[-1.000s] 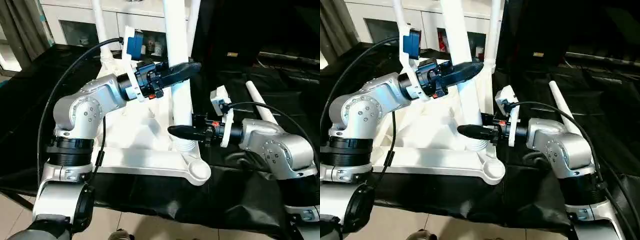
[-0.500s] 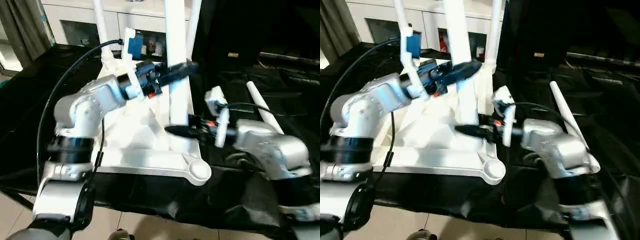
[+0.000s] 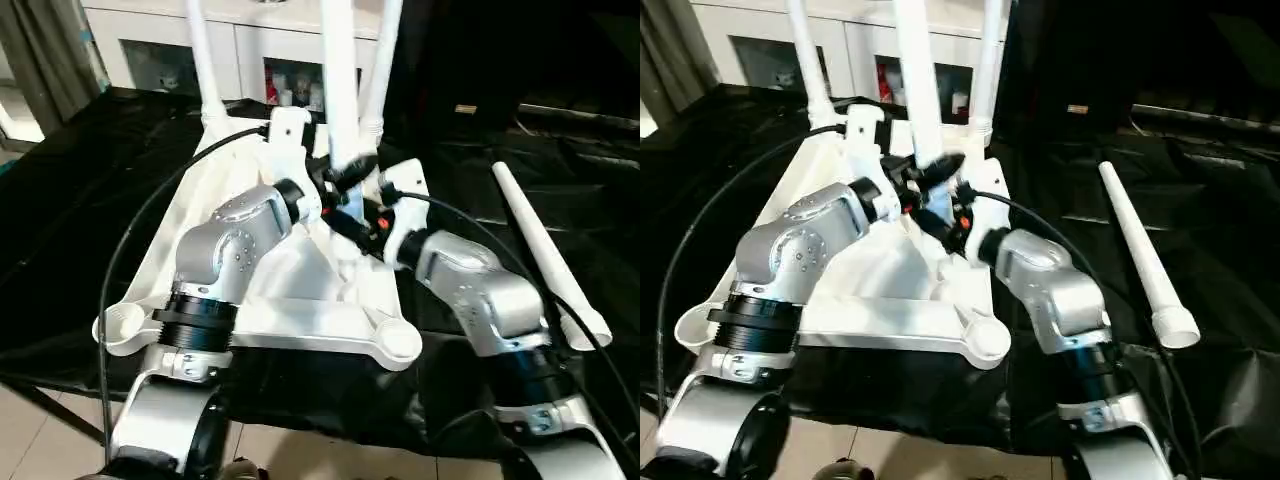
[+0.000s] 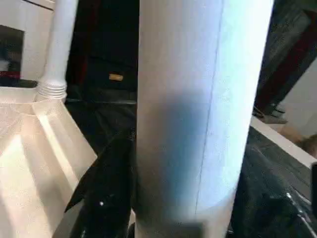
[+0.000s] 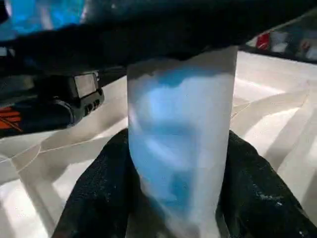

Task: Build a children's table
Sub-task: Pick table leg

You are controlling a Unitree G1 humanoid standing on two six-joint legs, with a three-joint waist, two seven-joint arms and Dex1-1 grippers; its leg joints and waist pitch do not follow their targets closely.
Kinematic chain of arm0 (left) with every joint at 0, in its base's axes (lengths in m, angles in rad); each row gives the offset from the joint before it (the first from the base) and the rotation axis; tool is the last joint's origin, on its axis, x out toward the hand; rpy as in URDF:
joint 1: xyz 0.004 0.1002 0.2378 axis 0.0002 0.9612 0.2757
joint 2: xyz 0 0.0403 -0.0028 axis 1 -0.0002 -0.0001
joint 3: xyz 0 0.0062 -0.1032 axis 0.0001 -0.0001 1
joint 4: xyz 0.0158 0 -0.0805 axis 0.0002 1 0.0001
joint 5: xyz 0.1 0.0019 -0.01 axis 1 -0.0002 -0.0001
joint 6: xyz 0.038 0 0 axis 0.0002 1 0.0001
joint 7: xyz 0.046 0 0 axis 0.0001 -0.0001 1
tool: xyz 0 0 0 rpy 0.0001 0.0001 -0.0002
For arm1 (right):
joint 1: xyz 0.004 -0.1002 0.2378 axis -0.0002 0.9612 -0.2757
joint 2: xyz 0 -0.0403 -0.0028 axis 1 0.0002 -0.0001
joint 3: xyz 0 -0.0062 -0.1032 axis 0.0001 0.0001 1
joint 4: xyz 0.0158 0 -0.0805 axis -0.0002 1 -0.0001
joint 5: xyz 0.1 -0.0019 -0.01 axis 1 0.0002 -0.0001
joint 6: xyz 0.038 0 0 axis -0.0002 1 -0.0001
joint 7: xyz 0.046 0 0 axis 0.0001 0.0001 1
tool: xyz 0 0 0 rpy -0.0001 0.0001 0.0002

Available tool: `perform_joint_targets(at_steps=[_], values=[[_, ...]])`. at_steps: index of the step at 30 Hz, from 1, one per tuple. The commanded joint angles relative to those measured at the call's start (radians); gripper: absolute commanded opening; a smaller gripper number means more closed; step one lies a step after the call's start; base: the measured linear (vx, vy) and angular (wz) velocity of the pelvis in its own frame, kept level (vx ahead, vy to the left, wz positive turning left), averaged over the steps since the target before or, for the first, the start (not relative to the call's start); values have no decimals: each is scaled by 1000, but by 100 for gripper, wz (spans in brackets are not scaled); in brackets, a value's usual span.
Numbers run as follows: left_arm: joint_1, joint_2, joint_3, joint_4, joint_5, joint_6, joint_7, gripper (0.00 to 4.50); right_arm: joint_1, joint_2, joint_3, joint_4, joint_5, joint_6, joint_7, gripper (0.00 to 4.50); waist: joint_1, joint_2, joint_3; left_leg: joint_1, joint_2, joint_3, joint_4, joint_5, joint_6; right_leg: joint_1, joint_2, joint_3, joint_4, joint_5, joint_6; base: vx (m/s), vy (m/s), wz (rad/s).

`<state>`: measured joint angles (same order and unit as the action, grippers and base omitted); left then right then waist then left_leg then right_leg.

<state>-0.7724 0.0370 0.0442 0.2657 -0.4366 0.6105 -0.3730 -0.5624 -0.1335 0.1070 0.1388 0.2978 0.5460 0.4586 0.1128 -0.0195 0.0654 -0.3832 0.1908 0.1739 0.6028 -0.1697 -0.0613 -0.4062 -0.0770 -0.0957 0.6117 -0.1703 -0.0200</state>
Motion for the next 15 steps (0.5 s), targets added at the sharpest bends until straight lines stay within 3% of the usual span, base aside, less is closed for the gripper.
perform_joint_targets(at_steps=[1, 6, 11, 12, 15], values=[[-17, 14, 31, 18, 18, -15, 33, 217, -21, -4, -25, -3, -9, -19, -9, 196, 0, 0, -81, 17, 36, -13, -70, -164, -15, 62, -73, 57, -71, -197, -138, 0, 0, 0], [-24, 17, 40, 25, 20, -30, 45, 196, -24, -2, -32, 5, -18, -30, -28, 196, 0, 4, -83, 17, 37, -13, -69, -148, -12, 63, -72, 57, -65, -143, -154, 0, 0, 0], [-25, 26, 27, 22, 14, -25, 8, 195, -22, -2, -36, 7, -16, -40, -29, 196, -1, 3, -82, 18, 36, -12, -70, -163, -12, 62, -73, 58, -68, -163, -153, 0, 0, 0], [-25, 28, 25, 22, 13, -25, 1, 195, -22, -2, -39, 5, -9, -39, -21, 252, -1, 4, -82, 18, 37, -13, -70, -165, -13, 62, -73, 57, -69, -168, -152, 0, 0, 0], [-28, 45, 12, 16, 3, -22, -47, 195, -22, -9, -60, -5, 40, -14, 25, 266, 0, 3, -82, 19, 37, -13, -71, -173, -9, 62, -74, 57, -69, -177, -146, 0, 0, 0]])
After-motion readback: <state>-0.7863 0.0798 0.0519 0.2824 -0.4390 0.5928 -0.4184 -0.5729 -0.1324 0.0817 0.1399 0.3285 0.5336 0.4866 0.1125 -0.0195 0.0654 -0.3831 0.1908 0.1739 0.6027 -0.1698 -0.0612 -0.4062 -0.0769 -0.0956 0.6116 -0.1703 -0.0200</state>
